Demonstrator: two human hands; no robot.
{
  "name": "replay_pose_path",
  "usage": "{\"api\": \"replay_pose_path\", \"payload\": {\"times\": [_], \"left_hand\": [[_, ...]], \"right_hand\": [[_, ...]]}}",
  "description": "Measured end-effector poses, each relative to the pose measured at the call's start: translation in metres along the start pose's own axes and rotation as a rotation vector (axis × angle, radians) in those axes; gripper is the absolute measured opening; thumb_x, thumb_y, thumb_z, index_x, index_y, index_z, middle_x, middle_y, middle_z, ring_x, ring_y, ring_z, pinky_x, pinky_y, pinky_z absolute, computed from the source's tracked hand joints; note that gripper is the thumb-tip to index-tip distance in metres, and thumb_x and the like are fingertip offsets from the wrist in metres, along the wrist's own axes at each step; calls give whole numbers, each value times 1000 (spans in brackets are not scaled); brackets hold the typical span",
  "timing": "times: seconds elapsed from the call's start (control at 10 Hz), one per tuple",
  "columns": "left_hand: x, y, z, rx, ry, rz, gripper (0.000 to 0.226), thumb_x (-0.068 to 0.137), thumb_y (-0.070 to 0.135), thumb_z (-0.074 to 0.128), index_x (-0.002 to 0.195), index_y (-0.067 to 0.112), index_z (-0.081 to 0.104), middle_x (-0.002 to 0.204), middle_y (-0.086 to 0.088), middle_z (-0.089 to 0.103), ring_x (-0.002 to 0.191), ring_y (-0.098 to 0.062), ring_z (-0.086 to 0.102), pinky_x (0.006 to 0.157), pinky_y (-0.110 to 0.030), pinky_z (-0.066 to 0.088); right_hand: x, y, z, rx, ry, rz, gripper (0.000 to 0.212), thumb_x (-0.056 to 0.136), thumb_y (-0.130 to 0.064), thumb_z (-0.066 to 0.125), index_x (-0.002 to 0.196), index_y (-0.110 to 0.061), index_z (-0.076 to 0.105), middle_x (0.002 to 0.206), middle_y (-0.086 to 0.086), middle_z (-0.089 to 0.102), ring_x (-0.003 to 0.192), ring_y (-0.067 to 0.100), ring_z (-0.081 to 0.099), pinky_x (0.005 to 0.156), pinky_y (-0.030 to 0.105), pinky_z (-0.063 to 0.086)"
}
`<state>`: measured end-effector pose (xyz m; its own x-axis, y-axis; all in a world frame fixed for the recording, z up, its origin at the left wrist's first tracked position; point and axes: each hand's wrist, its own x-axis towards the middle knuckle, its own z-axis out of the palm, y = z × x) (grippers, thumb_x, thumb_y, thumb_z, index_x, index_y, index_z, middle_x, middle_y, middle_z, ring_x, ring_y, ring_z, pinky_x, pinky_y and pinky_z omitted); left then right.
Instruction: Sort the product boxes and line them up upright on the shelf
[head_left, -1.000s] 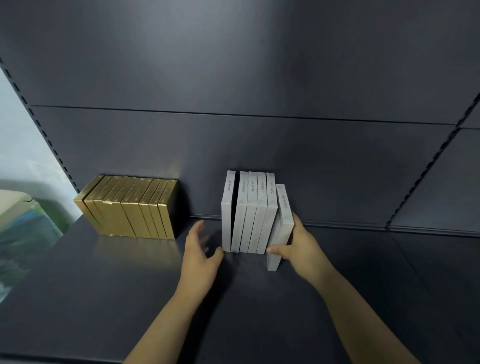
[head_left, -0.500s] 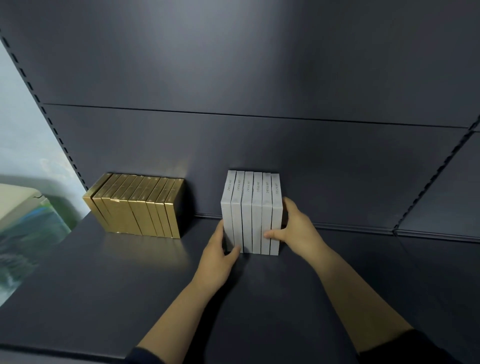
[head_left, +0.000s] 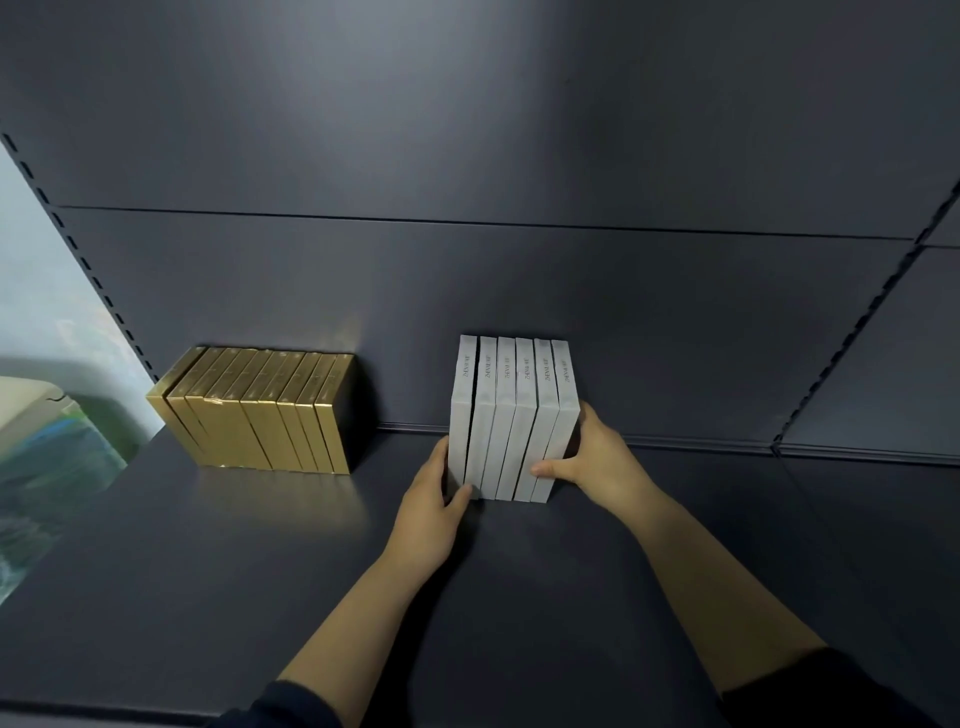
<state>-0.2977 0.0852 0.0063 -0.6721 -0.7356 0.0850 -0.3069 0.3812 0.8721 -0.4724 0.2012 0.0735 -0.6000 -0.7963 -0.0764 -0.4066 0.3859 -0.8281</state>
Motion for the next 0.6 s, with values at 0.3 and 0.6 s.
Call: {"api": "replay_pose_path", "payload": {"times": [0.3, 0.6], "left_hand": [[2, -5, 1, -17, 13, -7, 64, 90, 14, 62, 143, 35, 35, 135, 12, 53, 125, -4, 48, 107, -33, 42], [-13, -8, -13, -58, 80, -108, 81, 88, 20, 66, 153, 27, 18, 155, 5, 33, 140, -10, 33, 113, -37, 35]], "right_hand": [[2, 5, 2, -46, -3, -7, 92, 68, -16, 86, 144, -21, 34, 138, -4, 55, 124, 15, 52, 97, 25, 40], [-31, 9, -6, 89, 59, 18, 94, 75, -21, 82, 151, -25, 26, 142, -11, 45, 120, 11, 53, 99, 28, 44]]}}
